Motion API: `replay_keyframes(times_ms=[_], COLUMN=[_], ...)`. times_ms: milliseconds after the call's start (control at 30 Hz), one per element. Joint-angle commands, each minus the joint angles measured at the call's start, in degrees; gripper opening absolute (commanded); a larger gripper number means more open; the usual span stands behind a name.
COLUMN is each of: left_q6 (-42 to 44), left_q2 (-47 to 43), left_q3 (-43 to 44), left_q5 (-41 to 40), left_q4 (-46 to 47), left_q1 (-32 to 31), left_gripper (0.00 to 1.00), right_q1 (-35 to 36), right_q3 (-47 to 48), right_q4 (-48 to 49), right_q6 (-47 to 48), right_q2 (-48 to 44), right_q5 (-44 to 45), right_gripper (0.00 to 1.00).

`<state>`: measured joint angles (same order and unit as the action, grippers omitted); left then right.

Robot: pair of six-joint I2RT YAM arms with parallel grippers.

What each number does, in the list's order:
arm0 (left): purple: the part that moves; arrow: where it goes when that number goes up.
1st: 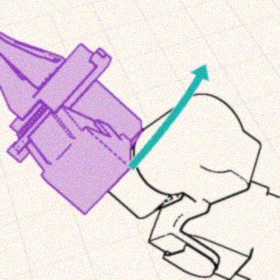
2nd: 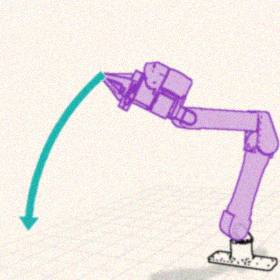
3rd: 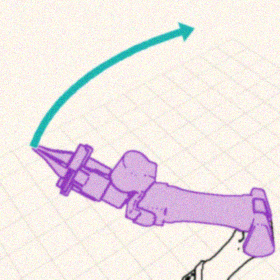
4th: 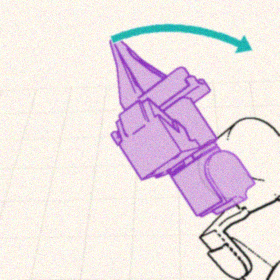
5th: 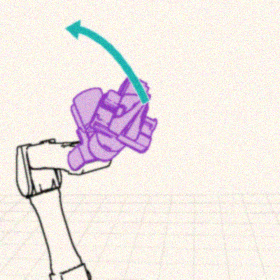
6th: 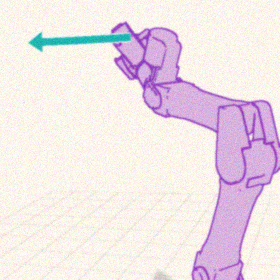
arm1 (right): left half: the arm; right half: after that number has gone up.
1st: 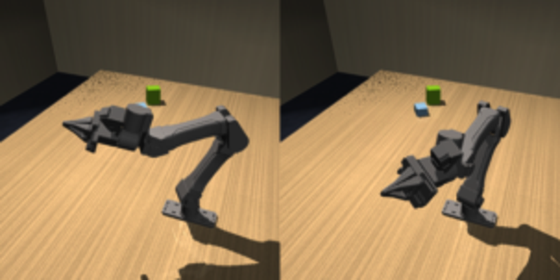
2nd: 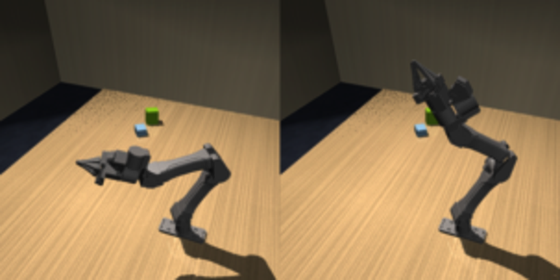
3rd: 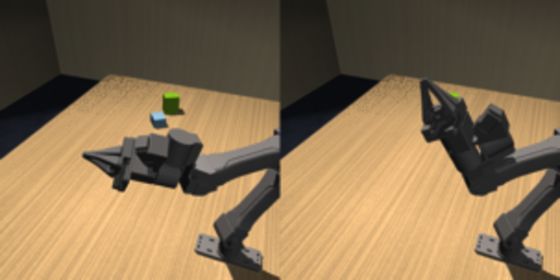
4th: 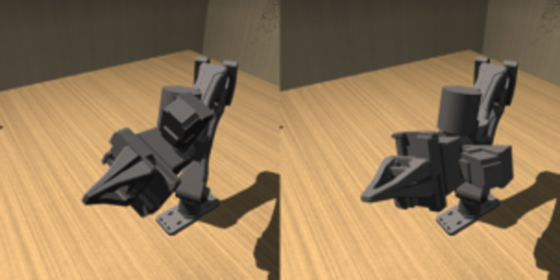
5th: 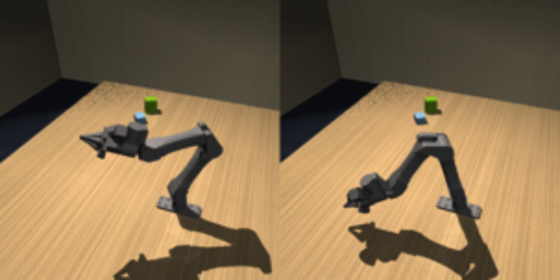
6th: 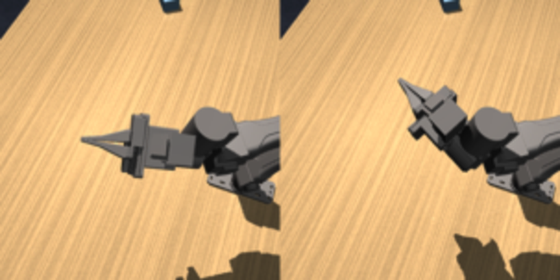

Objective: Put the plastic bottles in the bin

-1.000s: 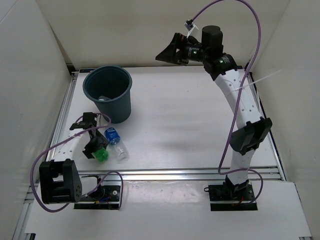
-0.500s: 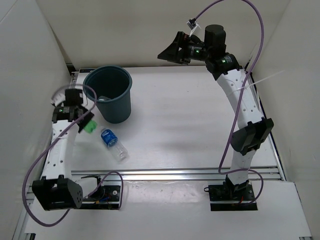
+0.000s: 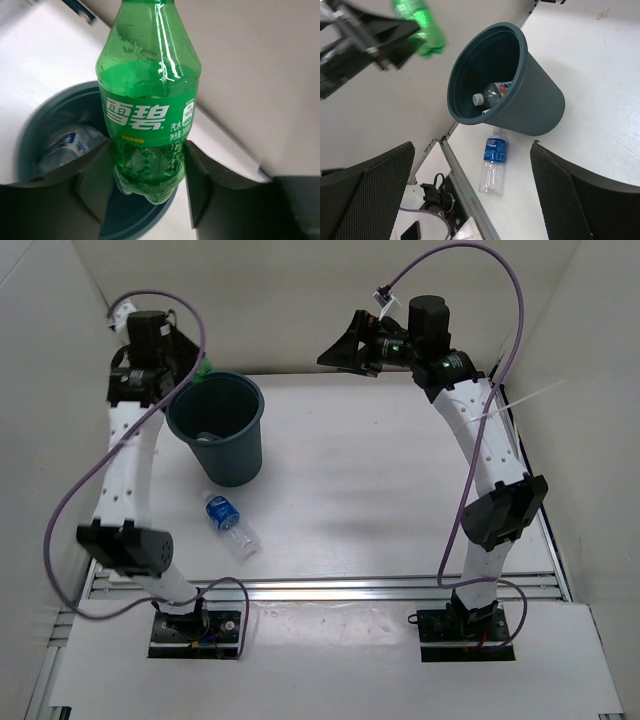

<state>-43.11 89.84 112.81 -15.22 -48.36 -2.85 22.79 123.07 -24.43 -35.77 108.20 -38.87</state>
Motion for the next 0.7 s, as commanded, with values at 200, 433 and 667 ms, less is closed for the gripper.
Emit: replay_keyframes(times_ms=[200, 433, 667], left_q6=[2.9, 8.3, 6.5], left_q2=[3.7, -18.0, -35.9], left_q3=[4.2, -16.5, -36.3], left_q5=[-0.1, -16.2, -11.7], left_q4=[-4.9, -1.1, -1.1], left_q1=[-5.8, -6.9, -6.4], left_gripper=[1.00, 1.00, 1.00], right_q1=[-2.8, 2.4, 8.3], right_q3=[-4.5, -9.2, -9.0], right_q4=[-0.9, -4.4, -6.9], right_q6=[2.6, 12.2, 14.8], right_q2=[-6.5, -7.7, -5.5], right_q5=[-2.2, -2.2, 1.7], right_gripper=[1.00, 1.00, 1.00])
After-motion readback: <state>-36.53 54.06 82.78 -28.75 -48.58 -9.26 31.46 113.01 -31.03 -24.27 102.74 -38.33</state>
